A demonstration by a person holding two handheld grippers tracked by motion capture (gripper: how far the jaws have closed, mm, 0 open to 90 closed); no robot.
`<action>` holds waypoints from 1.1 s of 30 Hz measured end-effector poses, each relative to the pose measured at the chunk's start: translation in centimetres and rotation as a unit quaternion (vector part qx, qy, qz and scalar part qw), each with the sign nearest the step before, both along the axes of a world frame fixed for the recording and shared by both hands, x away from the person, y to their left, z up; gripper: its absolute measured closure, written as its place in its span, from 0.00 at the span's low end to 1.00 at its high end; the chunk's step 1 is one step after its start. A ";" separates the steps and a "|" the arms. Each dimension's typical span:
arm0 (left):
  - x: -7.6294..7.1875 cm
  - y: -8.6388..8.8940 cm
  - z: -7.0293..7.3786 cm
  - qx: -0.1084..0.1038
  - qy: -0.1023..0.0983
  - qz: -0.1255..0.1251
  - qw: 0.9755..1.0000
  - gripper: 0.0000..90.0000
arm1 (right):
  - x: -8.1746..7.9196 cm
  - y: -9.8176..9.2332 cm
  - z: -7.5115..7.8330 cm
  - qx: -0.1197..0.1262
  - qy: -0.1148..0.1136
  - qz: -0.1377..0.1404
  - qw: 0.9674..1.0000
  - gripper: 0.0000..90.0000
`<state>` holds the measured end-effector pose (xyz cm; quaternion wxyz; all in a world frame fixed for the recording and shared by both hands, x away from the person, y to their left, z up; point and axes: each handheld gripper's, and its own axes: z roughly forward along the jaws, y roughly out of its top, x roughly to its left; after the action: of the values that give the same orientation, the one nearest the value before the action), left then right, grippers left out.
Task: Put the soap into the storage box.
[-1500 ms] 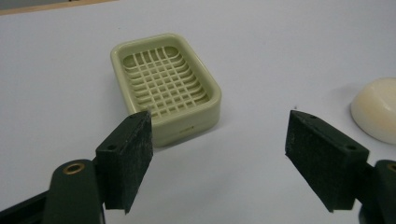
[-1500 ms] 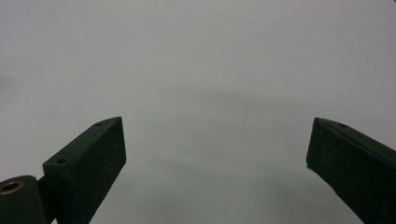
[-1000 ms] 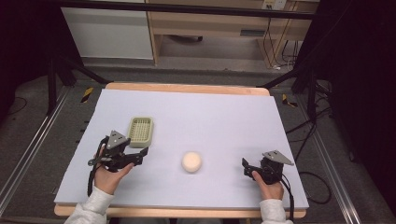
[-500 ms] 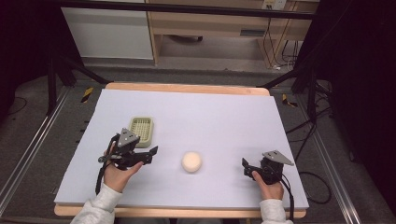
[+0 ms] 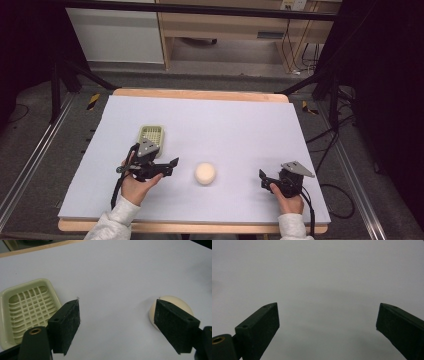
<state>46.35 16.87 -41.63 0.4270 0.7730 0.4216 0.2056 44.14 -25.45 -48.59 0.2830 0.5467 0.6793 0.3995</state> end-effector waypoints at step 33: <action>0.5 -3.9 -0.8 0.014 0.016 -0.036 0.999 0.21 | 0.0 0.0 0.0 0.000 0.003 0.002 1.000 0.06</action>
<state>46.82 13.01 -42.41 0.4167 0.7966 0.3975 0.1839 44.14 -25.42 -48.59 0.2801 0.5468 0.6809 0.3987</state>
